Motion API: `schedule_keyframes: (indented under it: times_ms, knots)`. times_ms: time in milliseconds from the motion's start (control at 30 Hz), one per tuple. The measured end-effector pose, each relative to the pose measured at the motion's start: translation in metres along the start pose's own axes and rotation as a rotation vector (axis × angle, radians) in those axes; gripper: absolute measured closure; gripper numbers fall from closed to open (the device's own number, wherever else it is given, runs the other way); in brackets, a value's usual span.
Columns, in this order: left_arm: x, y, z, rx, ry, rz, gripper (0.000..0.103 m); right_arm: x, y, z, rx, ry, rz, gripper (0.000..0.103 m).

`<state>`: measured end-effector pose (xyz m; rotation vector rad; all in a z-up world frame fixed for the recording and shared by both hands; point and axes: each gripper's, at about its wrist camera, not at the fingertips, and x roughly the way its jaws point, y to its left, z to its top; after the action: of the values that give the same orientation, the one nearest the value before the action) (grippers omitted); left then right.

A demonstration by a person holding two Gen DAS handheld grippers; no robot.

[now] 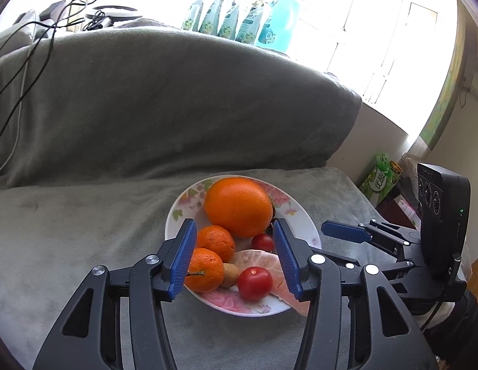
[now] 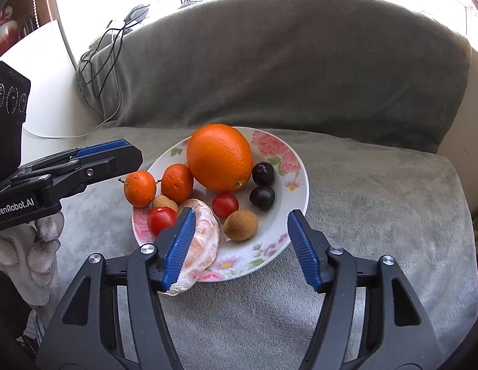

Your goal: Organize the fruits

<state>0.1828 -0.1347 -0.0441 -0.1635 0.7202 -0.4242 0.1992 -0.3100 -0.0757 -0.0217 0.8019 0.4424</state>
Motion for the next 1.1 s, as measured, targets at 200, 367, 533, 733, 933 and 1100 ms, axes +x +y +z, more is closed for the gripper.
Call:
schedule_keyframes:
  times_ms: [200,367,533,733,933,1100]
  knots:
    - [-0.003,-0.002,0.0,0.006,-0.01,0.005,0.036,-0.001,0.002,0.001,-0.008,-0.003,-0.012,0.035]
    - [-0.009,-0.001,-0.001,0.003,-0.018,0.017,0.036,-0.007,0.006,0.002,-0.01,-0.02,-0.021,0.035]
    - [-0.021,-0.004,-0.007,0.016,-0.042,0.036,0.031,-0.022,0.011,0.002,0.002,-0.059,-0.048,0.035]
    - [-0.036,-0.006,-0.015,0.038,-0.054,0.072,0.031,-0.037,0.016,0.0,0.041,-0.092,-0.112,0.013]
    - [-0.049,-0.009,-0.023,0.044,-0.067,0.115,0.021,-0.057,0.02,-0.002,0.058,-0.148,-0.173,0.005]
    - [-0.056,-0.013,-0.03,0.06,-0.059,0.165,0.021,-0.068,0.024,-0.006,0.054,-0.169,-0.211,0.005]
